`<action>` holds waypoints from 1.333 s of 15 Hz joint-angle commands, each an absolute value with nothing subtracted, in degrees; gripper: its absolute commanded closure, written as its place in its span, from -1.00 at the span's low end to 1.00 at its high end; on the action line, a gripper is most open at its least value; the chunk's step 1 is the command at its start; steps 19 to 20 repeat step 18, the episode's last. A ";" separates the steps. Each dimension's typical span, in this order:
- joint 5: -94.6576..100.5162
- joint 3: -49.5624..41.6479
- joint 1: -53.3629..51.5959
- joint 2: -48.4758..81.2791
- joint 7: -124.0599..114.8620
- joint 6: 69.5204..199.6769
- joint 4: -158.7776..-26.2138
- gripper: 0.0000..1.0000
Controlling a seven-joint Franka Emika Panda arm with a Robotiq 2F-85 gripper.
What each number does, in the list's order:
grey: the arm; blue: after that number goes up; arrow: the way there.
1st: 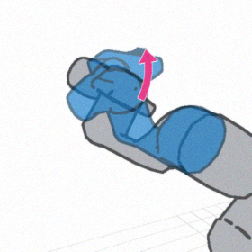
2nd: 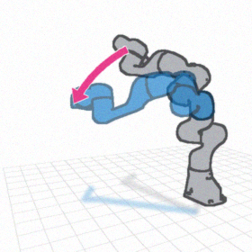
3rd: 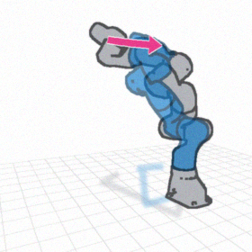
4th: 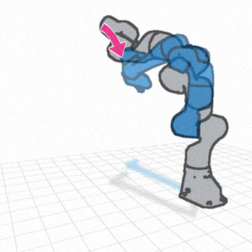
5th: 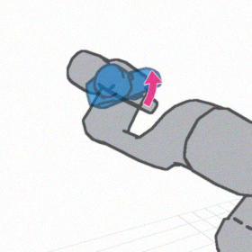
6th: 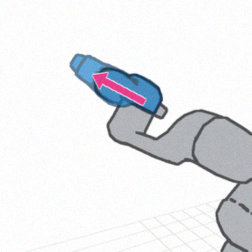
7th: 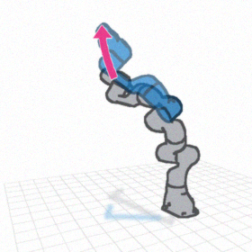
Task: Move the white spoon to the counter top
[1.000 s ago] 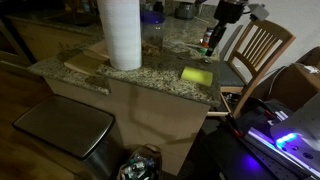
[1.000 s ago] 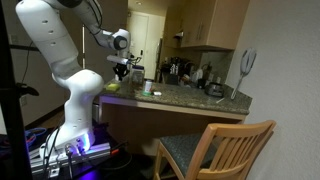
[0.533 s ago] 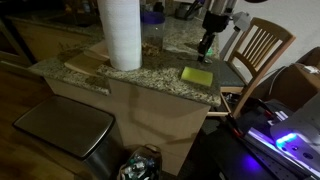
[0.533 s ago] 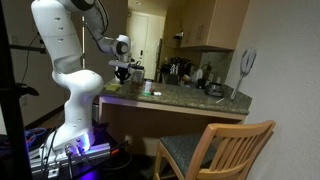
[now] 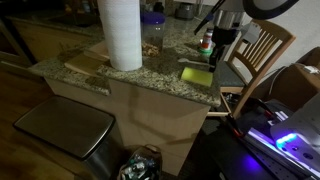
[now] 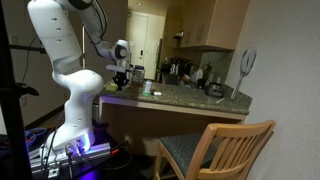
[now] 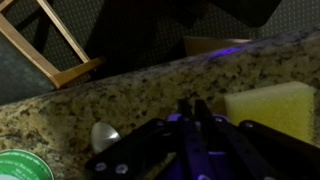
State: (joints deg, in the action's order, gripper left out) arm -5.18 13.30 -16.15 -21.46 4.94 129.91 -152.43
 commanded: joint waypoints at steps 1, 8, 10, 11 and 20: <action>-5.92 12.16 -16.50 -23.20 5.01 130.10 -155.63 0.95; -6.65 11.76 -16.54 -25.58 2.77 130.49 -156.64 -0.26; -6.38 11.67 -16.27 -27.73 1.85 130.23 -156.41 -0.53; -6.17 11.49 -16.06 -29.41 1.33 129.88 -156.18 -0.68; -8.35 9.80 -16.16 -38.39 -1.04 129.88 -155.06 -1.00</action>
